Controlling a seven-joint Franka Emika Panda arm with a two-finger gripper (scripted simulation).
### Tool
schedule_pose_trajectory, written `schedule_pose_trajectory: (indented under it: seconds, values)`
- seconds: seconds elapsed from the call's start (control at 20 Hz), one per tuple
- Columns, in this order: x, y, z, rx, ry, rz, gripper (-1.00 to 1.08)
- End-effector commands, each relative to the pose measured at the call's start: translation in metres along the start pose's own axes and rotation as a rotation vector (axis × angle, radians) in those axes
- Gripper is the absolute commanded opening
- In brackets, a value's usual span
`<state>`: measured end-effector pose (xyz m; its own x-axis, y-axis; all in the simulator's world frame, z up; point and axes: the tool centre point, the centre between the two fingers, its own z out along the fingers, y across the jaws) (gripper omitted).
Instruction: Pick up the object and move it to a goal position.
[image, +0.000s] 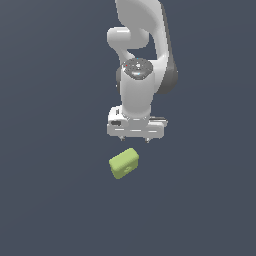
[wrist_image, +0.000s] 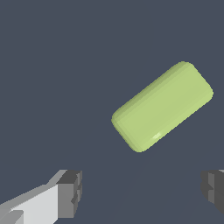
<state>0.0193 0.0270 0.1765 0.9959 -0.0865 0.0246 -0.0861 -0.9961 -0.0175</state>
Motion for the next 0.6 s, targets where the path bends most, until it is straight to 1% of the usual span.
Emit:
schedule_pose_trajectory:
  seconds: [0.0,0.2,0.55]
  values:
    - [0.003,0.002,0.002,0.0,-0.002,0.047,1.0]
    - [0.009,0.006,0.005,-0.001,-0.005,0.144,1.0]
    - [0.022,0.015,0.012,-0.004,-0.011,0.349,1.0]
